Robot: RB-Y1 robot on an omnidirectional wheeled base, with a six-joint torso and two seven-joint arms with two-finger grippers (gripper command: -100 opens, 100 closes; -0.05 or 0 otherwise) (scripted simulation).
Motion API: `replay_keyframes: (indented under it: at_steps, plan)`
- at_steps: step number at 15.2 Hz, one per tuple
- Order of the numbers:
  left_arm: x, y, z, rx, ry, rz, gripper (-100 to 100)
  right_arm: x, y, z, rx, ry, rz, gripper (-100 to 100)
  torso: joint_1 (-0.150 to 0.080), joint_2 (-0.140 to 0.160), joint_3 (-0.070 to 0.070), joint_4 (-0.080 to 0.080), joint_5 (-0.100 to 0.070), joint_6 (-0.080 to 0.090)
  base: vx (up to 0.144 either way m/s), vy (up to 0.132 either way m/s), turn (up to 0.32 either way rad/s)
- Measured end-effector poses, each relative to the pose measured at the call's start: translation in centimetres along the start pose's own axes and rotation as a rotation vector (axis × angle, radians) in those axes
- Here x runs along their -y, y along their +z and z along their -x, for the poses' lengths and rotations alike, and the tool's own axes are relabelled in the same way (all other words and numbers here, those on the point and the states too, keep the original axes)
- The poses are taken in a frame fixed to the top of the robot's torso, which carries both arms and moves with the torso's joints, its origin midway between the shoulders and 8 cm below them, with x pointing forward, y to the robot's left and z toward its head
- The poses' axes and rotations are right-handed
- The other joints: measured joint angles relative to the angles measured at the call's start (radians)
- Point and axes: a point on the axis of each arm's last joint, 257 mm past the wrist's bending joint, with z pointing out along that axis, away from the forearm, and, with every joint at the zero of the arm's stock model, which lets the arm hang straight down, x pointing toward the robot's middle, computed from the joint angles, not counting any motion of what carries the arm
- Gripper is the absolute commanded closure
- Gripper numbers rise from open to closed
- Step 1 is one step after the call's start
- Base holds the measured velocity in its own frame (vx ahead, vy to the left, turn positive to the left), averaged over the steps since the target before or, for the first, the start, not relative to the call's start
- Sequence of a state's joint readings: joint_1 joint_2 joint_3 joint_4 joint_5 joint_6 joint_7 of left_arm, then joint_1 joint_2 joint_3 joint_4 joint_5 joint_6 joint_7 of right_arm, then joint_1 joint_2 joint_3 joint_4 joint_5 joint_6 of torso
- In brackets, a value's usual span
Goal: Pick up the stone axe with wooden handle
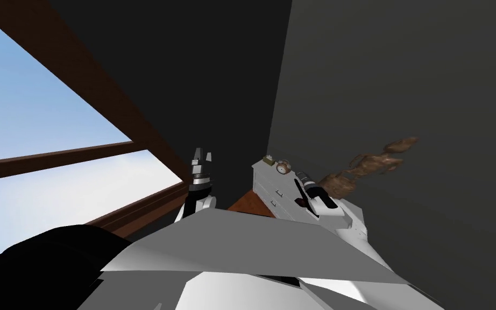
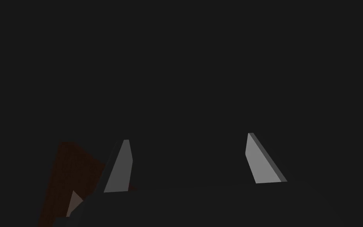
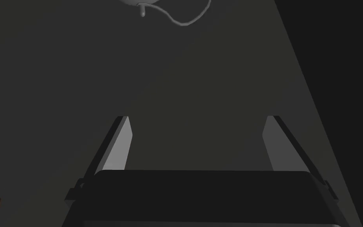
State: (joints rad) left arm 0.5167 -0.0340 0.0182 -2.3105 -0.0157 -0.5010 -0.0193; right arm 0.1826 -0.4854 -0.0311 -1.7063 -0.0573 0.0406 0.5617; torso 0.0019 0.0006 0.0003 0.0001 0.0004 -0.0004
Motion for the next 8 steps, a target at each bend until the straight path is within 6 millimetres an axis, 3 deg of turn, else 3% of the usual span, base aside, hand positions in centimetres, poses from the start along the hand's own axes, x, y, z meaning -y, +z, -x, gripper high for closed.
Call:
replay_keyframes:
  at_steps: [8]
  plan:
    - [0.0, 0.0, 0.0, 0.000, 0.000, 0.000, 0, 7.4, 1.4, -1.2, -0.115, -0.151, -0.183, -100, 0.000, 0.000, 0.000, 0.000, 0.000, 0.000, -0.012, 0.031, 0.142]
